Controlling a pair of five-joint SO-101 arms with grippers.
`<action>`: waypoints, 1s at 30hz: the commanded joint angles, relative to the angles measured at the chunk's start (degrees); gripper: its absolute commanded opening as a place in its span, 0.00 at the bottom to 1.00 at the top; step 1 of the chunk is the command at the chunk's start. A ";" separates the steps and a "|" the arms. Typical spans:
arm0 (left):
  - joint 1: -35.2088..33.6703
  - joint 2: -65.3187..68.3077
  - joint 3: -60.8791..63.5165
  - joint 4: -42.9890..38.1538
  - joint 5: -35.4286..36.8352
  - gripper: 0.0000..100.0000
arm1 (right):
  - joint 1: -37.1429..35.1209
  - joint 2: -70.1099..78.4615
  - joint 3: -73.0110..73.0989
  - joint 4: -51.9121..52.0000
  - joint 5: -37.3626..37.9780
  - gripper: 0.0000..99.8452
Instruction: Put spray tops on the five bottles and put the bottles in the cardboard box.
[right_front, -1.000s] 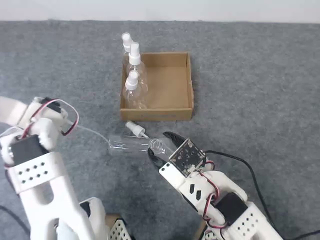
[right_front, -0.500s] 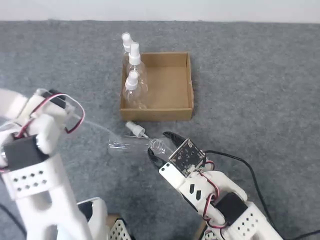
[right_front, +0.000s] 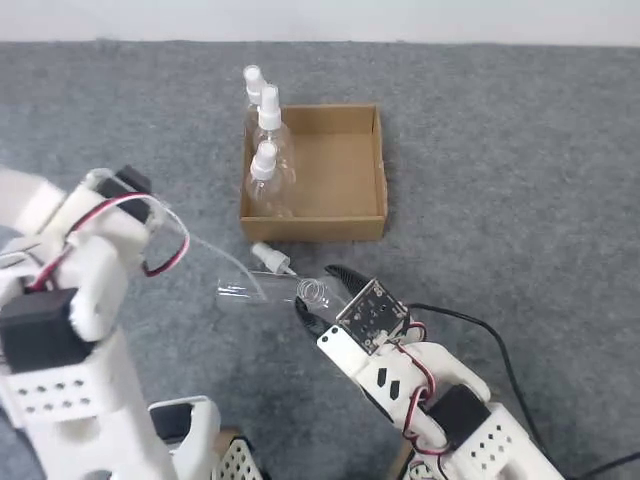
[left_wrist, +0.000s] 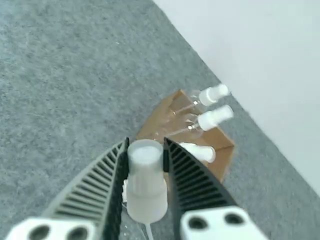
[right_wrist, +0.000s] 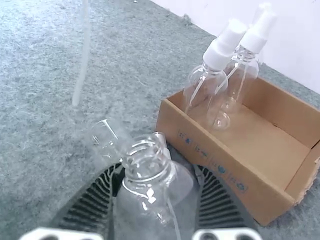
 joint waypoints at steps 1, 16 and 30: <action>3.52 -2.11 -2.95 -0.09 1.05 0.01 | -0.40 -1.10 -1.05 -1.45 -0.35 0.05; 10.37 -2.02 0.04 -8.00 5.45 0.01 | -1.98 -1.10 -1.05 -0.92 -0.09 0.05; 10.37 -2.11 6.29 -9.23 5.19 0.01 | -1.54 -1.10 -1.14 -1.10 -0.09 0.05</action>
